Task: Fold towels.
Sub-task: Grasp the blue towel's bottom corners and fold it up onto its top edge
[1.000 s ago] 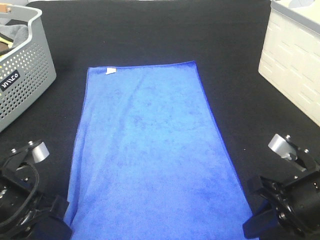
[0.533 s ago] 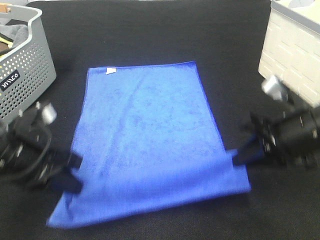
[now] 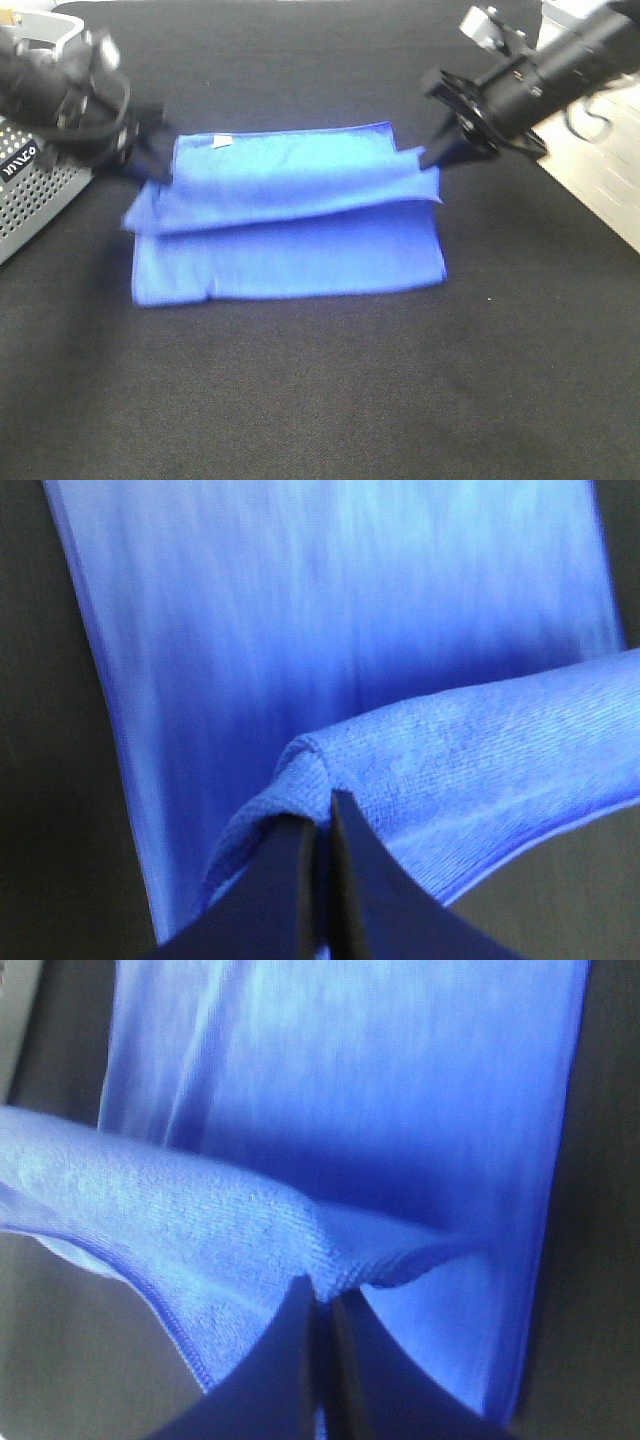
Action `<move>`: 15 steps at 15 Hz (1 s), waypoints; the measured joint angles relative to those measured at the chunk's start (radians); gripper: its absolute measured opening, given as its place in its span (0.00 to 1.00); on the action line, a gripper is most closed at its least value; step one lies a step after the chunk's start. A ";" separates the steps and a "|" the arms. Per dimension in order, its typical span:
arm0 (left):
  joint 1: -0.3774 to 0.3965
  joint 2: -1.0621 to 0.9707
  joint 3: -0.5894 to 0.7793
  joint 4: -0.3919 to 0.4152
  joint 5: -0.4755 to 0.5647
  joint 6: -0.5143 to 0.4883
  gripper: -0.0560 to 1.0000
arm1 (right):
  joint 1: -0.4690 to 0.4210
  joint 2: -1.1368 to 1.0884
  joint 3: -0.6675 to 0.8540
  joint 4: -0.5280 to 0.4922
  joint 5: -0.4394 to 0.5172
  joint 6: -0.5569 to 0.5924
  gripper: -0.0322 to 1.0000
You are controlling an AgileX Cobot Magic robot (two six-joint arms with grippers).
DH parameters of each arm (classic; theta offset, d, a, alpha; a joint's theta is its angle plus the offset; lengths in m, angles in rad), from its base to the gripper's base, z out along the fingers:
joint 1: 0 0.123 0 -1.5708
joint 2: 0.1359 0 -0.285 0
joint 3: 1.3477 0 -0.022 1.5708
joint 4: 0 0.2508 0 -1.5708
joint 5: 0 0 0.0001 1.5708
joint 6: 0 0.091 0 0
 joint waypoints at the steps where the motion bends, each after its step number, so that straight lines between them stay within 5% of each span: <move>1: 0.005 0.049 -0.084 0.007 0.005 0.000 0.06 | 0.000 0.064 -0.098 -0.013 0.014 0.018 0.03; 4: 0.006 0.225 -0.367 0.034 0.002 -0.006 0.06 | 0.000 0.280 -0.424 -0.082 0.062 0.088 0.03; 12: 0.005 0.505 -0.668 0.060 -0.163 -0.023 0.06 | 0.000 0.633 -0.964 -0.133 0.075 0.165 0.03; 14: 0.005 0.511 -0.670 0.061 -0.216 -0.023 0.16 | 0.000 0.656 -0.977 -0.139 0.074 0.167 0.07; 15: 0.005 0.511 -0.670 0.062 -0.232 -0.023 0.26 | 0.000 0.657 -0.977 -0.139 0.074 0.167 0.16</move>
